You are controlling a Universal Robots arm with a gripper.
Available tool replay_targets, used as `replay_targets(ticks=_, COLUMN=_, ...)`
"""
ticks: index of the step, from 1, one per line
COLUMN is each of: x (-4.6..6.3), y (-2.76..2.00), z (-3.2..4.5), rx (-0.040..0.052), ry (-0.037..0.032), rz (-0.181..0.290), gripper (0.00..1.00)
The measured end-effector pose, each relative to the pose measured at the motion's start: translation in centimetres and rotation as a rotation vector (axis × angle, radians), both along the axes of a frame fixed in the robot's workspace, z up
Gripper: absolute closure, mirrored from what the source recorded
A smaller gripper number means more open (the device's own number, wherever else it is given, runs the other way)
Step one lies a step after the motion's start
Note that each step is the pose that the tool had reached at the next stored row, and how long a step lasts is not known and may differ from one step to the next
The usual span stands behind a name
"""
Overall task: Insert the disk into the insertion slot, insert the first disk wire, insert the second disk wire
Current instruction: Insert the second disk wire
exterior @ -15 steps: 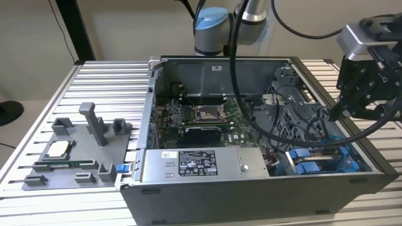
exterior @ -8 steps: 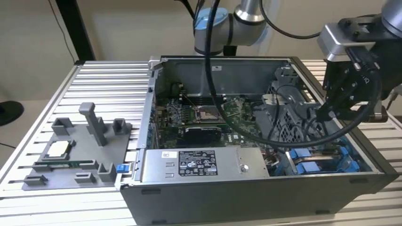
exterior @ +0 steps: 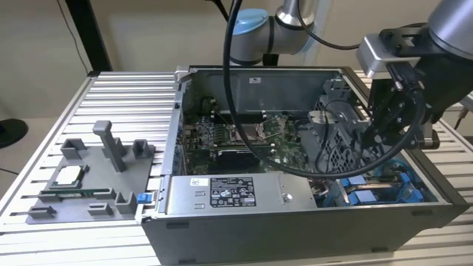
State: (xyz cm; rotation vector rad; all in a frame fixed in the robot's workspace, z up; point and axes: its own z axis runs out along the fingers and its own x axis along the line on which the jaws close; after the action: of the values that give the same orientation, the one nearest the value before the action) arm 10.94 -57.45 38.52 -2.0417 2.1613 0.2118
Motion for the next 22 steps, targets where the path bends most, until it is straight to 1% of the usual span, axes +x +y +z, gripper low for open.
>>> replay_targets(ticks=4, x=-0.06, y=0.00, z=-0.39, rx=-0.0042, ry=-0.0005, rz=0.000, gripper=1.00)
replay_targets(ticks=19, x=-0.07, y=0.00, z=-0.43, rx=-0.0041, ry=-0.0006, rz=0.000, gripper=1.00)
replay_targets(ticks=22, x=-0.06, y=0.00, z=-0.80, rx=-0.0040, ry=-0.0016, rz=0.000, gripper=1.00)
